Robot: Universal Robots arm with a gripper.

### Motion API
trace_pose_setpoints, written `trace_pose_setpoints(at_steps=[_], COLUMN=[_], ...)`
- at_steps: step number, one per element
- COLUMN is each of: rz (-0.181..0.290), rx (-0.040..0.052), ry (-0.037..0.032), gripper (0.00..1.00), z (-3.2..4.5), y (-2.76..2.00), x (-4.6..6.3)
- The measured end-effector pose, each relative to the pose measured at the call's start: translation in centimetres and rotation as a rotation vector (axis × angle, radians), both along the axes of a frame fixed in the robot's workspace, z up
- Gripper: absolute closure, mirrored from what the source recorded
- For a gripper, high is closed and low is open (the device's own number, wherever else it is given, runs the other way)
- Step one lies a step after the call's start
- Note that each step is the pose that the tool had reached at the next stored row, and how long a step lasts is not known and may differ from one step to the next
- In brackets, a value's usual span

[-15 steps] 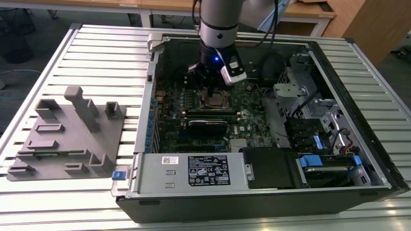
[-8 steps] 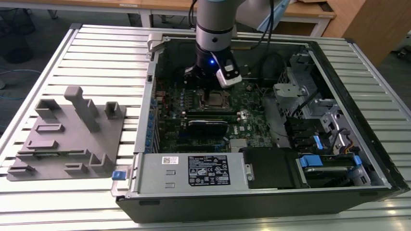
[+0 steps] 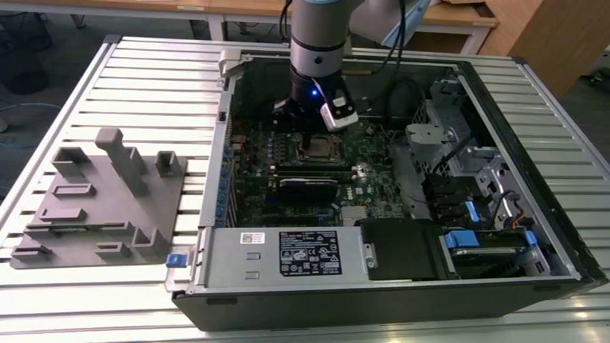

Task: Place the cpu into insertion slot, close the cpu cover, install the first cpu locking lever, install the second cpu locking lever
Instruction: 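Close the cpu cover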

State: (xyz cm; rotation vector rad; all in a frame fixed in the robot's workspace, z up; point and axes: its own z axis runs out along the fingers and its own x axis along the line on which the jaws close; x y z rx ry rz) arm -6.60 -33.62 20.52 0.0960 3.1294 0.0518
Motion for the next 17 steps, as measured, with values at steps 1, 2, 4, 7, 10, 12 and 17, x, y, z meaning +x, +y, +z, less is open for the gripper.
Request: trace_pose_setpoints(at_steps=[1,2,4,7,10,12,17], rz=[0.000,0.000,0.000,0.000,0.000,0.000,0.000], rx=[0.0001,-0.0002,-0.0004,-0.0004,-0.0001,-0.0001,-0.0003], ry=[0.0000,0.0001,0.0002,0.0003,-0.0015,-0.0023,-0.0024], gripper=[0.89,0.89,0.89,0.89,0.89,0.89,0.89], z=[-0.06,-0.12,-0.18,-0.19,-0.21,-0.21,-0.43], y=[0.00,0.00,-0.01,-0.01,0.00,0.00,-0.01], x=[-0.01,-0.02,-0.03,-0.04,-0.24,-0.39,-0.50])
